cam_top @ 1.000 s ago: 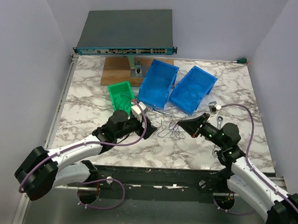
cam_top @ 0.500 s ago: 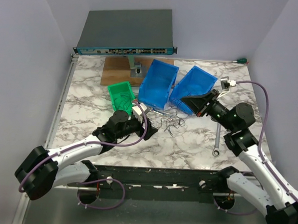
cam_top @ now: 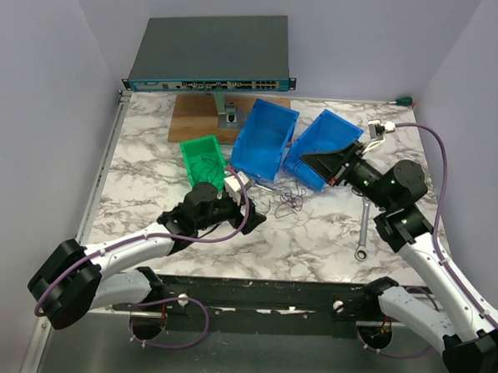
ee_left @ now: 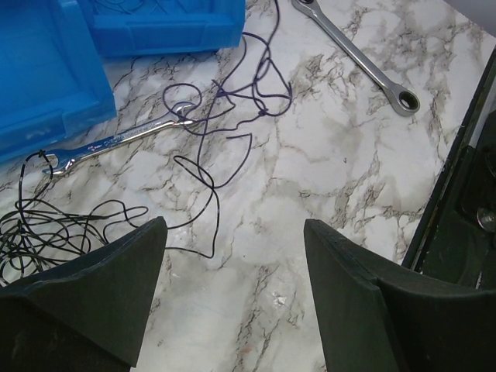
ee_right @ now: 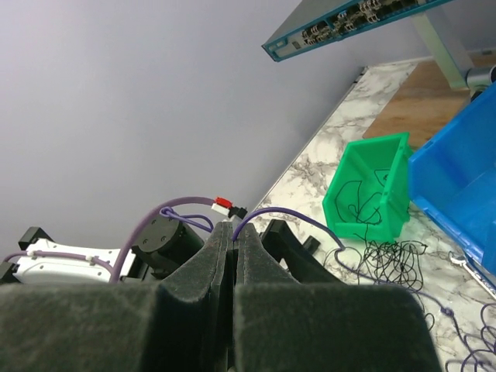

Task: Untangle the cables

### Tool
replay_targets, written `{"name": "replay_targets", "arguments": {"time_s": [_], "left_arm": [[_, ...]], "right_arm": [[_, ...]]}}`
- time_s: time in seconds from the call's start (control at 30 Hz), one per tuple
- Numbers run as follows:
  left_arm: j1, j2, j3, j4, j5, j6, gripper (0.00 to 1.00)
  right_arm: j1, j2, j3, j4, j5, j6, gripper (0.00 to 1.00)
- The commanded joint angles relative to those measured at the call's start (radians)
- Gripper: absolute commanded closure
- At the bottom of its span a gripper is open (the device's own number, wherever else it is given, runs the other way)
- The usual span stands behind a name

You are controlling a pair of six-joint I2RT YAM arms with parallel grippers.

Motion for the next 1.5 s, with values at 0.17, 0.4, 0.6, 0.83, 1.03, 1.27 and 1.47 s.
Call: {"name": "replay_targets", "arguments": {"time_s": [0.17,0.4,0.6,0.83,1.03,1.27,1.47], "left_arm": [[-0.011,0.004,0.023,0.042,0.046,0.006,0.27],[-0.019,0.066,0.063,0.019,0.055,0.004,0.26],[-0.034,0.149,0.129,-0.035,0.039,0.001,0.27],[-0.045,0.225,0.190,-0.065,0.045,-0.002,0.29],[-0.053,0.268,0.225,-0.075,0.031,-0.013,0.30],[-0.064,0.296,0.246,-0.092,0.002,-0.013,0.29],[-0.067,0.276,0.227,-0.064,0.003,-0.017,0.27]], "right_arm": [[0.007,0.022,0.046,-0.010,-0.060,0.040,0.99],[0.007,0.045,0.061,-0.004,-0.067,0.056,0.99],[0.006,0.054,0.108,-0.024,-0.072,0.053,0.99],[0.006,0.053,0.155,-0.032,-0.079,0.066,0.99],[0.007,0.052,0.169,0.014,-0.118,0.132,0.99],[0.007,0.061,0.266,0.002,-0.104,0.179,0.99],[0.006,0.090,0.398,-0.032,-0.062,0.187,0.99]]}}
